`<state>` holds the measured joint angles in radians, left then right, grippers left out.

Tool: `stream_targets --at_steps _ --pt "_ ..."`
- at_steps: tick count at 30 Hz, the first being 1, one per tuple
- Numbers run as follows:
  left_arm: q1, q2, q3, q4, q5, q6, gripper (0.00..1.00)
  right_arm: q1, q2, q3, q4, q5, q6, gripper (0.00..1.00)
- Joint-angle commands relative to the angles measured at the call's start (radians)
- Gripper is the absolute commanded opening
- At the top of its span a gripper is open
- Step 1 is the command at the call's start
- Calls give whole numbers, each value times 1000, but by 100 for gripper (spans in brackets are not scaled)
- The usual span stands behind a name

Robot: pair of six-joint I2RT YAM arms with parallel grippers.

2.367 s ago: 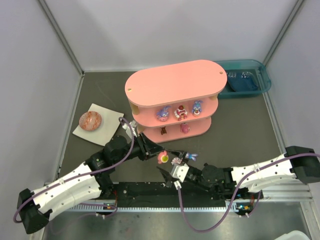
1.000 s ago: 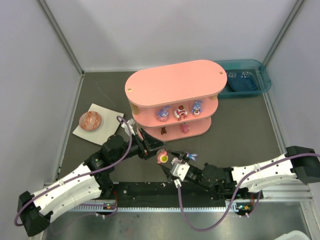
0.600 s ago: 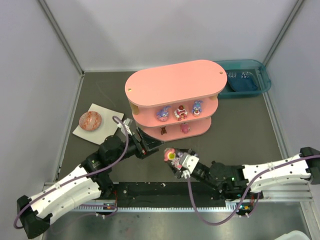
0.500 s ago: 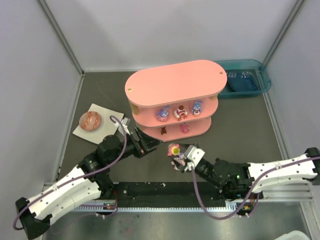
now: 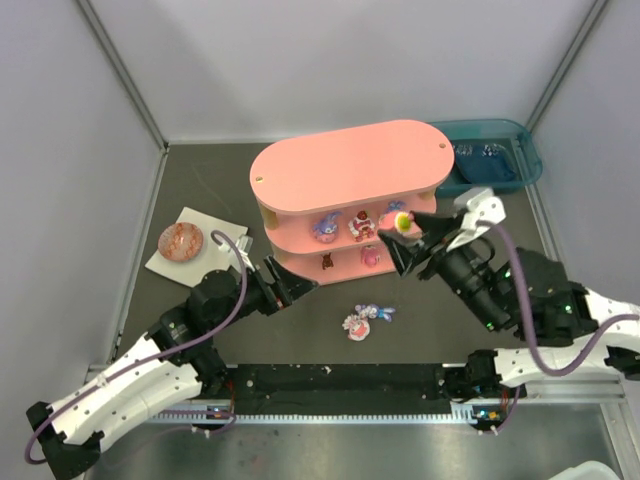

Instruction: Place and organize the plastic toys onto the shelf

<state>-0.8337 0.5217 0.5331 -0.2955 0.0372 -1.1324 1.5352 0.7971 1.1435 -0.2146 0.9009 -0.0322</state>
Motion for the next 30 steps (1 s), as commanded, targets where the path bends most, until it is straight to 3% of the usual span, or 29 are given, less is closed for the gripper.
stream_targets --at_steps 1,5,12,19,25,30 --pt "2 -22 11 -5 -20 28 99 -27 82 212 -94 30 25 0" --pt "2 -35 8 -8 -19 33 99 -29 189 413 -106 46 6 0" --pt "4 -80 -24 -17 -20 29 99 -69 381 599 -111 83 20 0" --pt "4 -138 -44 -37 -28 25 99 -187 477 728 -215 -45 239 0" --pt "4 -169 -53 -50 -26 31 99 -303 579 872 -403 -213 408 0" --pt "4 -180 -53 -54 -23 36 99 -401 623 887 -475 -345 520 0"
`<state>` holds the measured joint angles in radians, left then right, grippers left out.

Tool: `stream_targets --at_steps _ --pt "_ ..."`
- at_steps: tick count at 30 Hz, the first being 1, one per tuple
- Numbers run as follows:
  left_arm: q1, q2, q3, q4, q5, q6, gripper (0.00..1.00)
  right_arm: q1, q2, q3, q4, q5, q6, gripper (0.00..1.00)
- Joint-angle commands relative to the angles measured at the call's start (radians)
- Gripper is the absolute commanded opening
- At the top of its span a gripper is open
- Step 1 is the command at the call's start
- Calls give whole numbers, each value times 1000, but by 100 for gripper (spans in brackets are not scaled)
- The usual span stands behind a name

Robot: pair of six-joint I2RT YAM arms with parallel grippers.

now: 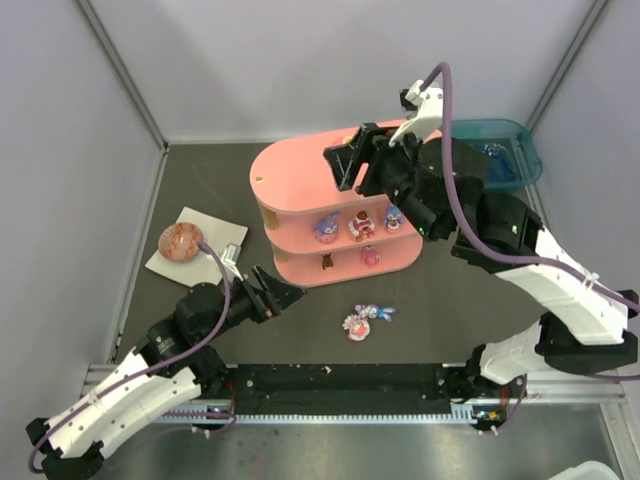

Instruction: Place and organize the plastic toys onto the shelf

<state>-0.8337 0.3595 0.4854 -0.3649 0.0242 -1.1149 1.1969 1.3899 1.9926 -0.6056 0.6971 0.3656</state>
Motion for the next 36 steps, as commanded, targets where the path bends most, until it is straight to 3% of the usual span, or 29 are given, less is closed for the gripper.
stream_targets --at_steps 1,16,36 --pt "5 -22 -7 15 -9 18 99 -74 38 54 -98 -152 143 0" --pt "4 -33 -10 15 -6 32 99 -108 207 160 -226 -191 161 0" --pt "4 -45 -18 9 -10 30 99 -108 248 178 -252 -182 138 0"
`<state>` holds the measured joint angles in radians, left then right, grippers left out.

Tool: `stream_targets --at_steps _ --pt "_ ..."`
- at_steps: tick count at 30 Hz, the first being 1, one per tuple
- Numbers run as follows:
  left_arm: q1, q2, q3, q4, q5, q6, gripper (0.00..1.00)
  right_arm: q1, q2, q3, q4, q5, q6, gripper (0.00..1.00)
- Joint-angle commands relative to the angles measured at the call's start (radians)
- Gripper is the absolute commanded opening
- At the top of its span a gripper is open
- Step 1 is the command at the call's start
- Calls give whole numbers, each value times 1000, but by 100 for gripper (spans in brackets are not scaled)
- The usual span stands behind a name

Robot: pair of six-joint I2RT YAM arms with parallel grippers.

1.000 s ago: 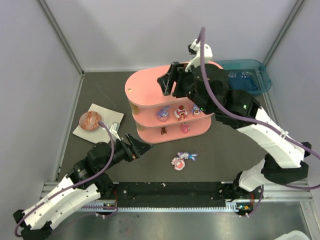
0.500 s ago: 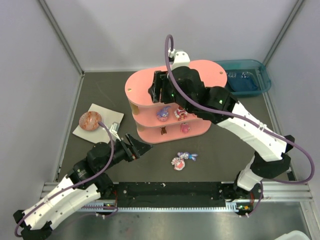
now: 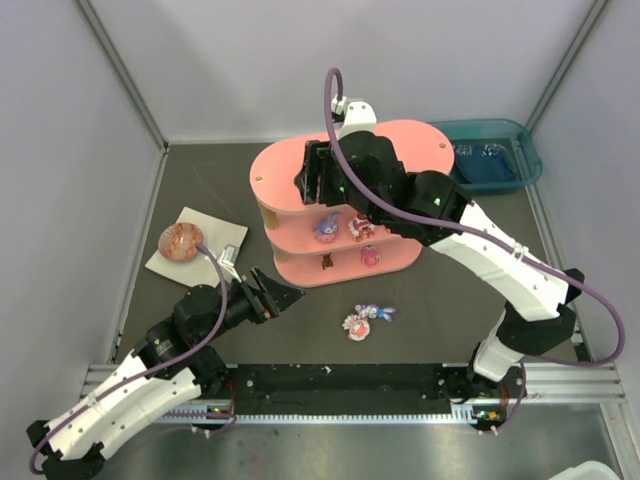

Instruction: Place and organize the plastic toys onto the shelf

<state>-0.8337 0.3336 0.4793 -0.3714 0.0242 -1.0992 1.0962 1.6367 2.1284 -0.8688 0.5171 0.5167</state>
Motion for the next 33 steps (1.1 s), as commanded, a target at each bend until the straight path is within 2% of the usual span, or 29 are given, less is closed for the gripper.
stream_targets --at_steps 1,19,22,27,30,31,33 --pt "4 -18 -11 17 -10 15 99 -6 2 42 10 1 -15 0" --pt "4 -8 -18 25 -9 12 99 -7 -2 13 8 -23 -40 0" --pt "4 -8 -16 25 -10 12 99 -9 0 13 10 -32 -50 5" --pt "4 -8 -16 23 -10 12 99 -9 6 8 8 -38 -55 7" --pt "4 -7 -15 23 -12 13 99 -10 6 7 10 -42 -55 13" --pt "4 -5 -15 26 -12 13 99 -12 6 5 10 -40 -55 18" --pt "4 -5 -13 25 -9 13 99 -12 5 4 10 -45 -55 20"
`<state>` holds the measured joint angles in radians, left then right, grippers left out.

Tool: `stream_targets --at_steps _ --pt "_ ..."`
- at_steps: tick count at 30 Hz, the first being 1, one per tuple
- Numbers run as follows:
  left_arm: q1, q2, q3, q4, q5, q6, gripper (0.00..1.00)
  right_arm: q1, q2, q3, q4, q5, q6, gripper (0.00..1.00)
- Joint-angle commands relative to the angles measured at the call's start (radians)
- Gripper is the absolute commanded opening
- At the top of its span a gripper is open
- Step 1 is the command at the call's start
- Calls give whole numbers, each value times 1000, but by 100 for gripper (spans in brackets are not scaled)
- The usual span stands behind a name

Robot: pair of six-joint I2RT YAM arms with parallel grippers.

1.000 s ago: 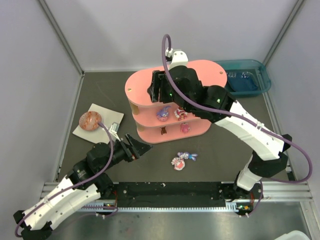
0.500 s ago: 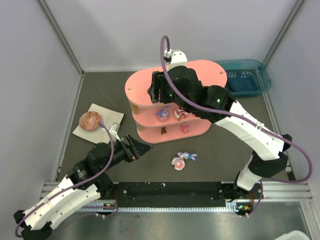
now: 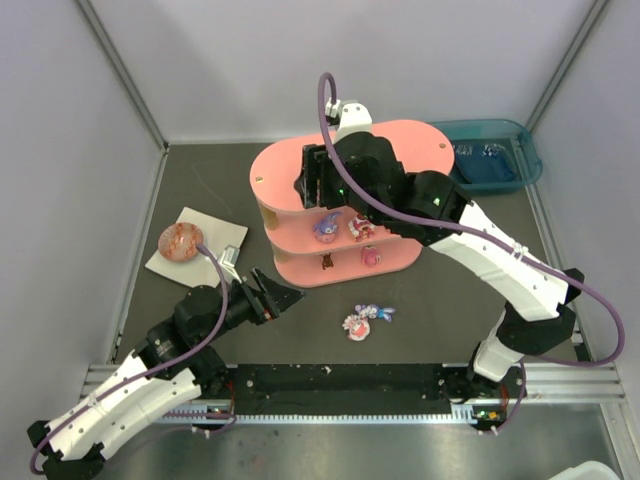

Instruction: Place and organize the plastic toys onto the shelf

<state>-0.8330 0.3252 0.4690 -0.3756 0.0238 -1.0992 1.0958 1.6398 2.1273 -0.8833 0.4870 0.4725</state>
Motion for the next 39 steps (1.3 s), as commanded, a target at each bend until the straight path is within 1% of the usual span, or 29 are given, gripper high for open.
stream_targets --at_steps 1,11,14,19,20,21,23,24,27,30,32,33,39 --pt "3 3 -3 29 -9 15 99 -14 2 5 26 -16 -11 21" --pt "3 0 -4 27 -13 15 99 -19 2 -9 24 -27 -11 27" --pt "3 -3 -6 26 -15 15 99 -20 0 -13 26 -31 -9 32" --pt "3 -3 -7 26 -15 13 99 -22 -3 -15 30 -31 -11 42" --pt "3 -3 -6 26 -15 13 99 -22 -3 -15 30 -30 -9 45" --pt "3 -3 -7 24 -15 15 99 -22 -3 -17 33 -30 -12 50" --pt "3 -5 -6 24 -13 15 99 -22 -8 -20 35 -28 -11 55" --pt "3 -3 -6 26 -13 15 99 -24 -8 -20 37 -28 -11 61" --pt "3 -6 -7 24 -15 15 99 -25 -12 -27 44 -31 -11 67" --pt "3 -6 -6 26 -13 13 99 -27 -15 -33 56 -31 -11 73" --pt "3 -8 -7 24 -15 13 99 -28 -18 -36 61 -33 -9 75" --pt "3 -9 -7 23 -15 13 99 -28 -20 -38 66 -31 -11 78" --pt "3 -11 -6 23 -15 13 99 -28 -44 -63 96 -28 -12 82"
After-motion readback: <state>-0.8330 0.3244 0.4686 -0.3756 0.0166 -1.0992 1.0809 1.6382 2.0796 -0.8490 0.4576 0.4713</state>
